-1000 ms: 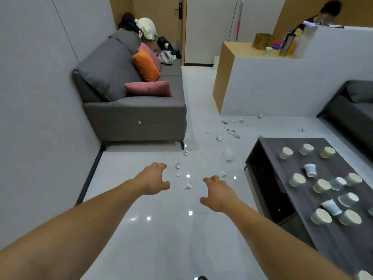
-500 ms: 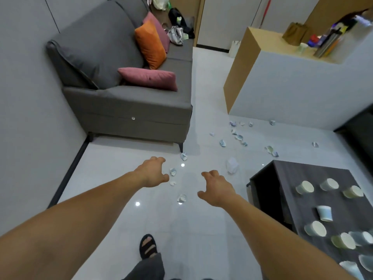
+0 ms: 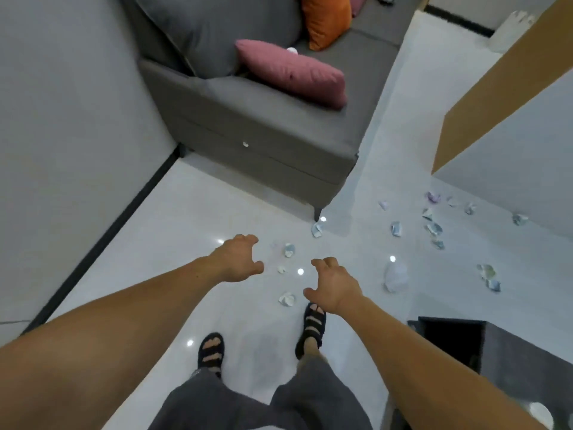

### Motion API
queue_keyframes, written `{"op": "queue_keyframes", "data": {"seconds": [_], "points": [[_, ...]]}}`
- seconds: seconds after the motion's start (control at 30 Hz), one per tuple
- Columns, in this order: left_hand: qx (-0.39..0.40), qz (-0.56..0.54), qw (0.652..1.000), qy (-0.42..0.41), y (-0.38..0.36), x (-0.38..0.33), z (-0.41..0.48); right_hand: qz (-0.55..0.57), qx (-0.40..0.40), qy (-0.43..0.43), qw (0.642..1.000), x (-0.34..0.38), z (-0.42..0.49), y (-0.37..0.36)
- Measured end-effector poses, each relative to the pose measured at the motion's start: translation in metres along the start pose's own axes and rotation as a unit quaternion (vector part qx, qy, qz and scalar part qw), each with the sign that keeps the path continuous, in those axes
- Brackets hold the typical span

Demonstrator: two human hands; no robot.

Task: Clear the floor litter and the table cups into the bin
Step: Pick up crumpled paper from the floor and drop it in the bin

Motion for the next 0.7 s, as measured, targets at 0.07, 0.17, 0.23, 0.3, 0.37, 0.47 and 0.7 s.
{"op": "queue_keyframes", "data": {"seconds": [0.07, 0.17, 0.23, 0.3, 0.37, 0.47, 0.7], "points": [[0.021, -0.035, 0.998, 0.044, -0.021, 0.010, 0.020, -0.026, 0.051, 0.032, 0.998, -0.012, 0.033, -0.013], [0.051, -0.088, 0.991, 0.091, -0.062, 0.022, 0.059, -0.070, 0.112, 0.064, 0.989, -0.032, 0.086, -0.038], [0.056, -0.115, 0.986, 0.107, -0.088, 0.029, 0.096, -0.088, 0.129, 0.072, 0.985, -0.046, 0.129, -0.056], [0.063, -0.133, 0.983, 0.114, -0.115, 0.041, 0.139, -0.092, 0.136, 0.078, 0.983, -0.056, 0.176, -0.081], [0.069, -0.139, 0.980, 0.122, -0.144, 0.059, 0.187, -0.089, 0.146, 0.084, 0.982, -0.062, 0.226, -0.113], [0.073, -0.121, 0.981, 0.130, -0.189, 0.094, 0.267, -0.096, 0.154, 0.093, 0.979, -0.070, 0.301, -0.171], [0.072, -0.144, 0.974, 0.158, -0.320, 0.175, 0.416, -0.145, 0.169, 0.083, 0.971, -0.115, 0.437, -0.323]]}}
Point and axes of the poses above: each hand's wrist, its own z-axis towards the middle knuckle, its own y-axis out of the back of the hand, x = y × z, the point moved 10 cm from there along z, towards the middle knuckle, and after that the axes turned 7 degrees about x, right-handed, at the moved point
